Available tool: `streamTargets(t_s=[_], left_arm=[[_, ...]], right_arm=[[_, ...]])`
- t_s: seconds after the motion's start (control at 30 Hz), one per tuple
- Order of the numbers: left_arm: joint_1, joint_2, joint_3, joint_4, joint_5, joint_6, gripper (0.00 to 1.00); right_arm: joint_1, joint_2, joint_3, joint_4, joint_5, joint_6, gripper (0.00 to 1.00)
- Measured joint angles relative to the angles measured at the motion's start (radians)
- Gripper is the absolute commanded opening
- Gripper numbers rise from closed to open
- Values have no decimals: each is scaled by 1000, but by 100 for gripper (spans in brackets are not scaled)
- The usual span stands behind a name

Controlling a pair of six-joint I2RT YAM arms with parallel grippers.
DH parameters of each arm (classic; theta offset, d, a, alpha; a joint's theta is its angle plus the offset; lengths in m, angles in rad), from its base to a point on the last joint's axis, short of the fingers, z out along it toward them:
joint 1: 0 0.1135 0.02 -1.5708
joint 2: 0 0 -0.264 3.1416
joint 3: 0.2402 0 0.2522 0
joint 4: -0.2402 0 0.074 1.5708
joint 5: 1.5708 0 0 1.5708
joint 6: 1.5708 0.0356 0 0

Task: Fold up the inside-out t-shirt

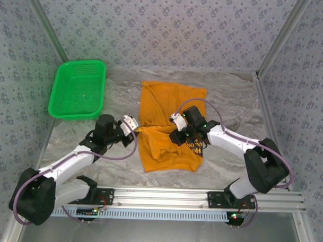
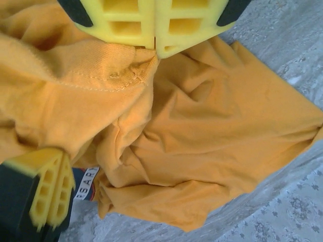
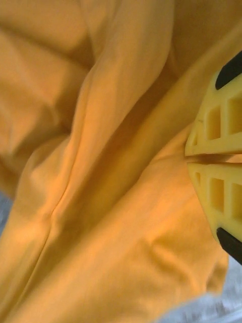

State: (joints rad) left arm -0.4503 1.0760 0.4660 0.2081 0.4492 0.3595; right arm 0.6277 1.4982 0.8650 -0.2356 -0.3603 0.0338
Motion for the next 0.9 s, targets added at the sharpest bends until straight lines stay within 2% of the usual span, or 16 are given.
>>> streamTargets(t_s=[0.1, 0.23, 0.43, 0.5, 0.53, 0.6, 0.67, 0.7, 0.73, 0.8, 0.87, 0.9], left_arm=[[22, 13, 32, -14, 31, -68, 0], [95, 13, 53, -24, 60, -198, 0], [182, 52, 134, -41, 150, -454, 1], [185, 84, 166, -45, 177, -525, 12], [185, 101, 182, -60, 187, -552, 22], [184, 138, 222, -113, 180, -600, 49], [185, 178, 280, -200, 138, -644, 59], [187, 203, 316, -247, 113, -658, 63], [187, 224, 348, -288, 89, -669, 63], [187, 244, 384, -339, 39, -687, 62], [177, 238, 392, -370, -2, -698, 62], [159, 234, 394, -383, -21, -697, 62]], right_arm=[[17, 13, -18, -2, 138, 17, 14], [-5, 23, -63, -6, 296, 57, 14], [-25, 25, -116, 0, 366, 76, 21], [-25, 24, -116, 3, 371, 78, 27], [-25, 19, -116, 3, 378, 81, 30], [-25, -4, -111, -15, 412, 97, 37], [-26, -49, -95, -53, 476, 126, 50], [-29, -83, -81, -76, 513, 150, 67], [-32, -117, -69, -93, 550, 173, 78], [-49, -188, -50, -118, 591, 228, 78], [-99, -257, -44, -129, 552, 290, 72], [-131, -285, -44, -136, 512, 334, 71]])
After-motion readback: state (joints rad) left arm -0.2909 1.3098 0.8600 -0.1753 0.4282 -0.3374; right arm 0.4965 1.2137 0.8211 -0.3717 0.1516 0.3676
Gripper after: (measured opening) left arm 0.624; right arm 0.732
